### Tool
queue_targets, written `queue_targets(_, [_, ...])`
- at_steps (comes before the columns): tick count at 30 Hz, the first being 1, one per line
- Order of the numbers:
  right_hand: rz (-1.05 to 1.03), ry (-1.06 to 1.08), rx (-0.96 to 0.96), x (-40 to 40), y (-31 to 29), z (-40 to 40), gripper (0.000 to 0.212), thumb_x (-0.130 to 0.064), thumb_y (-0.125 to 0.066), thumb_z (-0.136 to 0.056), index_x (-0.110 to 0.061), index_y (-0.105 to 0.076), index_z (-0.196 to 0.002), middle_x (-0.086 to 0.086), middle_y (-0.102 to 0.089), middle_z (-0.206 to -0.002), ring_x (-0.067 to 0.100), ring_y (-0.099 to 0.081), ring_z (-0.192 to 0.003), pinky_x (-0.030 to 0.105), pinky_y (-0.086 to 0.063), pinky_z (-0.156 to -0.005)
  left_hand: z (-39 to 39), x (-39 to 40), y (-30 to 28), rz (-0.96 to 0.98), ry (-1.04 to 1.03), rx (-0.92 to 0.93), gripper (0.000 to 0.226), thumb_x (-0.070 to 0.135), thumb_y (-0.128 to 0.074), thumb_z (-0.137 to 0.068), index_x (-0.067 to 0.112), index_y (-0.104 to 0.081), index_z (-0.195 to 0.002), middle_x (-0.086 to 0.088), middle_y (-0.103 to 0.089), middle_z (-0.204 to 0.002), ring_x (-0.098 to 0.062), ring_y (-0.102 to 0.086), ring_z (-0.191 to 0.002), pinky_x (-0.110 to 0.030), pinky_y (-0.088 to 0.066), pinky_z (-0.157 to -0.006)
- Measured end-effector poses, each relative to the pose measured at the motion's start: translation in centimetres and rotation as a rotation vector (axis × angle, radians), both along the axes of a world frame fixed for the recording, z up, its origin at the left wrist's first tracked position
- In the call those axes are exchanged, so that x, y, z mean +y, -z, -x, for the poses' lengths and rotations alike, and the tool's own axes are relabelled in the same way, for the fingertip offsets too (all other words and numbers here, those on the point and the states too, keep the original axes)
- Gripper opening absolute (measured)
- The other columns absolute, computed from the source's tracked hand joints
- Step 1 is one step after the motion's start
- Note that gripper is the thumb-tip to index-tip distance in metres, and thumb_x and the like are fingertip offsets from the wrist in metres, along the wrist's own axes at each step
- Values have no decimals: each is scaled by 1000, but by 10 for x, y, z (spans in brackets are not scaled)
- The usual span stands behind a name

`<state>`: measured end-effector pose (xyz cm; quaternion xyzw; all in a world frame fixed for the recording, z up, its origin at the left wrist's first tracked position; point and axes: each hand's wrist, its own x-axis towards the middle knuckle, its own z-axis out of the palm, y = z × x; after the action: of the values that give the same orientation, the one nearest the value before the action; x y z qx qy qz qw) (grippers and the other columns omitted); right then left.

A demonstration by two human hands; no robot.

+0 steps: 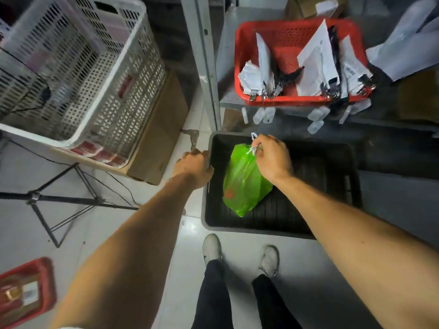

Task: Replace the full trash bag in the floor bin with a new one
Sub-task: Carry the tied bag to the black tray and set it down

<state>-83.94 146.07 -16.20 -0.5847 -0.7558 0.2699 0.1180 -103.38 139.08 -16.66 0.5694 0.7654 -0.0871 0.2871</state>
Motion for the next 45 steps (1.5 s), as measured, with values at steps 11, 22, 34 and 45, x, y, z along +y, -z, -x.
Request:
queue_targets(11, [142, -128, 15, -48, 37, 49, 17, -5, -59, -84, -18, -66, -91, 5, -69, -101, 29, -63, -94, 39, -52, -80, 27, -21, 33, 24, -46, -12, 56, 39, -52, -91, 20, -45, -143, -13, -52, -138, -37, -49, -125, -46, -44, -102])
queue_targets(22, [244, -214, -27, -64, 34, 48, 38, 1, -60, -79, -18, -67, -112, 7, -64, -111, 28, -63, -102, 39, -53, -90, 26, -32, 21, -4, -60, -15, 55, 35, -53, -92, 21, -44, -144, -13, -51, -140, -36, -49, -127, -46, -45, -102])
queue_targets(34, [167, -283, -165, -69, -49, -8, 51, -24, -56, -87, -27, -49, -137, 6, -54, -134, 29, -49, -124, 39, -45, -102, -11, -37, -68, -48, -30, 44, 54, 34, -52, -92, 20, -44, -143, -15, -50, -140, -37, -44, -128, -47, -44, -103])
queue_targets(45, [-59, -247, -341, -58, -129, -99, 63, -43, -53, -90, -25, -33, -147, 8, -35, -151, 28, -31, -138, 43, -35, -110, -63, -44, -146, -149, -29, 145, 51, 41, -57, -87, 21, -52, -133, -14, -51, -134, -37, -46, -126, -46, -44, -103])
